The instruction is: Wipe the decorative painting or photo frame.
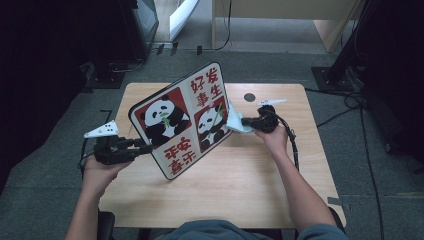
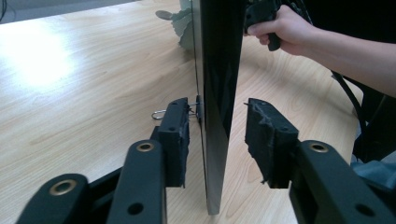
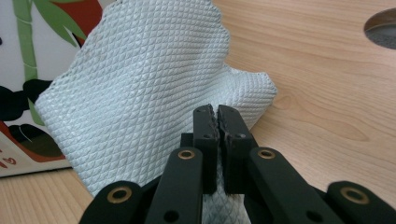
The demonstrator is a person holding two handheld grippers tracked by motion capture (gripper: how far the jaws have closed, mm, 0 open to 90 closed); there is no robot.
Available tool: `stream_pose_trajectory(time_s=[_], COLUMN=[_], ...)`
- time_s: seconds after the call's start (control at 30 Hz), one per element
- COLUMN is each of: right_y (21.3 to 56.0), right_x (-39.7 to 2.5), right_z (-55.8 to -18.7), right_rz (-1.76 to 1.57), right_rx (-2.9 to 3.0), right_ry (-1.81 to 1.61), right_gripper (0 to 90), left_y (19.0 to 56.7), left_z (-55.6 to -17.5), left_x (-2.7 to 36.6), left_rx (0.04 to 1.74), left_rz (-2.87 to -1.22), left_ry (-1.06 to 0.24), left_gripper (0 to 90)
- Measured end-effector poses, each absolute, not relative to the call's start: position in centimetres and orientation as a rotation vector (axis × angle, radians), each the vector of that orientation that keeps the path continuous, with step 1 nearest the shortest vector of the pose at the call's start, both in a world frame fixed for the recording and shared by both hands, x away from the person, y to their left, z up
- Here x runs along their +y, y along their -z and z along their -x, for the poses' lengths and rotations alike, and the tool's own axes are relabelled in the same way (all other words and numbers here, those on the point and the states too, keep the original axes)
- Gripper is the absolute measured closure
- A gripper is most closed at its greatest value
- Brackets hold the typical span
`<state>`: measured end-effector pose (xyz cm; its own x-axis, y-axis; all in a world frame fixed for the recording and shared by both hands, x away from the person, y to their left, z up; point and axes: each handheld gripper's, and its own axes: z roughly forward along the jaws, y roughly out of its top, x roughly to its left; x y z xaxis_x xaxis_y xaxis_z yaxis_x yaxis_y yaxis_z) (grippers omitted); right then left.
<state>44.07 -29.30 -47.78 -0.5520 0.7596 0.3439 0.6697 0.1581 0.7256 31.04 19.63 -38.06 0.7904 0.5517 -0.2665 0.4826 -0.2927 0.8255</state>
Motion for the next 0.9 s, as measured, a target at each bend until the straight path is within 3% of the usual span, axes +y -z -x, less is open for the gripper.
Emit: stream_pose_trajectory(time_s=[0.37,0.9], right_y=[46.5,46.2], right_x=[-31.1,-34.3], right_z=[-43.0,-41.9], right_rz=[-1.432,-1.459], right_rx=[2.271,2.188], right_ry=[-1.359,-1.289], right_gripper=[87.2,87.2], left_y=[38.1,38.6], left_z=[-31.1,-31.2], left_x=[20.2,21.8], left_rx=[0.785,0.798], left_rz=[-1.972,-1.955], left_ry=[-0.081,-0.075], left_gripper=[44.9,40.8])
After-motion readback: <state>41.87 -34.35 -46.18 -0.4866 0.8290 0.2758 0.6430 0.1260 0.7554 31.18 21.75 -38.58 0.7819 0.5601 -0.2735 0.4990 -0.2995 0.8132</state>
